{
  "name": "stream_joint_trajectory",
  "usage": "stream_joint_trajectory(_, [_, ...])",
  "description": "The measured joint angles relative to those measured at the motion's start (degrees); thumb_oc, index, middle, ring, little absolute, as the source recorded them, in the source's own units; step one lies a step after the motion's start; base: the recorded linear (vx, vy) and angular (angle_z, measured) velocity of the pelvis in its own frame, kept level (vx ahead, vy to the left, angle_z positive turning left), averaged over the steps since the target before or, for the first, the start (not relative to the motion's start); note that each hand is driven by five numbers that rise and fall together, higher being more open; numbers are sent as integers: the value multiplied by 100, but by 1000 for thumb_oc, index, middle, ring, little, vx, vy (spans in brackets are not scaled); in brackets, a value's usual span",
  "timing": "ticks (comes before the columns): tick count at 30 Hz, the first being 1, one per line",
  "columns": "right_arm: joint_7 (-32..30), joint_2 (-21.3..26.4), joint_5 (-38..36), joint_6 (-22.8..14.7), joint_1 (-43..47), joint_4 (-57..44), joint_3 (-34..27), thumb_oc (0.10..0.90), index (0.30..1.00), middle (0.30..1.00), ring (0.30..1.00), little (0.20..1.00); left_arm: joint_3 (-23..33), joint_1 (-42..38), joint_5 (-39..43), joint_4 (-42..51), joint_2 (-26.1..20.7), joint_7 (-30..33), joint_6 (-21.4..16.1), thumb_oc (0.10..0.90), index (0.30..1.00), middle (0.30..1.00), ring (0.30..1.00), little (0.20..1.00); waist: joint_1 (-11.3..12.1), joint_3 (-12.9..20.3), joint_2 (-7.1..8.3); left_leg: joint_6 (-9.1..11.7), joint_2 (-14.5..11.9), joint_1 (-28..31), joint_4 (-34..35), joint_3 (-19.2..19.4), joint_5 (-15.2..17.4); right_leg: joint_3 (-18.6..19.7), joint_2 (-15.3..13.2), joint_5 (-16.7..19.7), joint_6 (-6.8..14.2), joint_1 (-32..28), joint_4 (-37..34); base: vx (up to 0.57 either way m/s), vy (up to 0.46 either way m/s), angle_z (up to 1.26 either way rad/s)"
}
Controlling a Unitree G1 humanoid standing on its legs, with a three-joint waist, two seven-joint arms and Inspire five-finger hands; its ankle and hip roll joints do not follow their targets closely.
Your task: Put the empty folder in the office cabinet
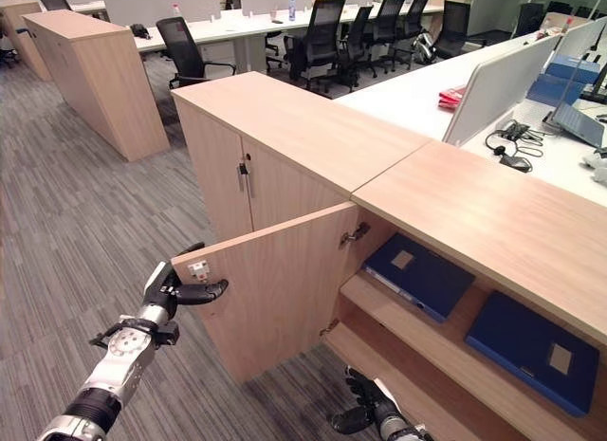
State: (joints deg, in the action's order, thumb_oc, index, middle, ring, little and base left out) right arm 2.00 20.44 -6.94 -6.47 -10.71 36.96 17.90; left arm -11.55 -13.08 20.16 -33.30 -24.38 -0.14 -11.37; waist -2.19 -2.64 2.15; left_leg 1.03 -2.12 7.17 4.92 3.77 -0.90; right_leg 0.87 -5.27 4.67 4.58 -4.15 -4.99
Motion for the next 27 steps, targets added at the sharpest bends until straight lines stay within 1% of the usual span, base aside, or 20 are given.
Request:
stream_joint_trajectory(3, [-3,-13,1,37,1,7,-2,800,900,900,900,900,-55,1,26,11,10,-8,0,800,900,900,900,900,5,-1,20,-4,24,-2,0,13,2,6,-17,10,16,13,3,-4,22,-6])
stream_joint_trajectory(5, [-6,-167,0,44,0,66,-23,800,900,900,900,900,-15,159,278,239,73,-15,-4,800,900,900,900,900,71,2,129,-11,31,-11,0,99,7,79,-16,21,35,116,80,-10,80,-24])
stream_joint_trajectory(6, [-5,-294,-4,52,25,168,-88,800,900,900,900,900,16,458,432,542,96,-39,-25,800,900,900,900,900,74,8,210,-17,46,4,-1,184,12,148,-8,20,40,189,138,-82,113,-44])
stream_joint_trajectory(8, [-64,-650,-280,48,-110,154,-934,800,900,900,900,900,-24,1679,429,1469,-90,-335,-224,800,900,900,900,900,82,-21,260,-73,95,3,-3,511,58,459,-5,86,123,440,336,-253,-35,-77])
stream_joint_trajectory(9, [-150,-694,-383,54,-55,156,-1221,800,900,900,900,900,-276,1840,415,1452,-197,-523,-213,800,900,900,900,900,93,-73,309,-135,116,-124,-45,697,20,559,-22,261,327,681,371,-310,-166,-82])
stream_joint_trajectory(10, [-200,-658,-433,57,96,167,-1279,800,900,900,900,900,-397,1828,414,1406,-227,-582,-181,800,900,900,900,900,135,-122,184,-193,-4,-278,-83,838,-16,656,-7,517,701,837,255,-223,-96,-92])
stream_joint_trajectory(11, [-337,-614,-569,37,446,130,-1375,800,900,900,900,900,-627,1652,380,1191,-245,-759,-104,800,900,900,900,900,117,-361,30,-294,-91,-536,-69,991,-101,663,-116,458,1121,1183,636,-244,-63,-65])
stream_joint_trajectory(13, [-444,-650,-708,29,594,90,-1462,800,900,900,900,900,-797,1589,367,1141,-282,-921,60,800,900,900,900,900,83,-524,7,-353,-120,-611,-41,1017,-168,618,-395,193,1057,1281,1219,-211,-29,-38])
stream_joint_trajectory(14, [-518,-651,-757,30,639,98,-1445,800,900,900,900,900,-913,1618,368,1149,-332,-1011,106,800,900,900,900,900,171,-539,-9,-348,-175,-613,-43,1266,-279,221,-666,18,876,1189,1335,-174,-45,-64])
stream_joint_trajectory(15, [-559,-650,-786,28,692,99,-1434,800,900,900,900,900,-1038,1637,366,1171,-412,-1098,126,800,900,900,900,900,300,-559,-48,-342,-223,-582,-60,1472,-284,-553,-963,-186,708,1165,1446,-154,-64,-130])
stream_joint_trajectory(16, [-609,-651,-782,-19,843,98,-1338,800,900,900,900,900,-1108,1726,313,1200,-454,-1298,173,800,900,900,900,900,509,-617,-152,-322,-363,-506,-80,1851,-247,-2025,-1509,-327,750,1070,1838,-94,-50,-113])
stream_joint_trajectory(17, [-609,-651,-782,-19,843,98,-1338,800,900,900,900,900,-1108,1726,313,1200,-454,-1298,173,800,900,900,900,900,509,-617,-152,-322,-363,-506,-80,1851,-247,-2025,-1509,-327,750,1070,1838,-74,-91,-131])
stream_joint_trajectory(18, [-619,-665,-770,-91,962,65,-1197,800,900,900,900,900,-1053,1842,185,1200,-460,-1416,244,800,900,900,900,900,564,-610,-188,-212,-395,-484,-49,2069,-228,-2207,-1678,-303,772,821,1730,-32,-214,-71])
stream_joint_trajectory(20, [-620,-671,-641,-79,834,-57,-1016,800,900,900,900,900,-942,1997,171,1207,-452,-1442,282,800,900,900,900,900,553,-601,-11,66,-338,-397,-41,2317,-338,-2311,-1629,-50,760,361,1231,-19,-303,-97])
stream_joint_trajectory(21, [-604,-659,-459,-77,932,68,-851,800,900,900,900,900,-575,2324,182,1171,-213,-1419,286,800,900,900,900,900,571,-594,-33,222,-459,-239,-90,2678,-353,-2318,-1435,-249,660,323,892,17,-239,-119])
stream_joint_trajectory(22, [-625,-616,-411,-79,885,98,-854,800,900,900,900,900,-522,2456,192,1116,-31,-1393,334,800,900,900,900,900,529,-520,-214,308,-608,-203,-80,2717,-355,-2168,-1179,-150,540,250,663,5,-236,-128])
stream_joint_trajectory(23, [-657,-547,-375,-78,807,84,-875,800,900,900,900,900,-507,2557,208,1117,66,-1375,351,800,900,900,900,900,517,-453,-307,366,-742,-194,-45,2711,-383,-2105,-1019,-108,482,215,483,-9,-277,-69])
stream_joint_trajectory(24, [-705,-305,-375,-44,590,147,-932,800,900,900,900,900,-515,2597,208,1112,228,-1406,385,800,900,900,900,900,365,-401,-530,389,-955,-124,-50,2640,-441,-2059,-727,-70,398,151,333,-3,-221,-66])
stream_joint_trajectory(26, [-750,-40,-375,94,397,224,-993,800,900,900,900,900,-588,2578,209,1117,371,-1396,390,800,900,900,900,900,300,-318,-674,404,-1132,-90,-148,2552,-461,-1860,-544,-46,310,149,257,-1,-210,-58])
stream_joint_trajectory(27, [-765,251,-374,109,293,225,-979,800,900,900,900,900,-599,2415,209,1125,532,-1410,386,800,900,900,900,900,-20,-251,-776,519,-1224,-82,-169,2407,-547,-1796,-442,-42,266,147,190,38,-361,-35])
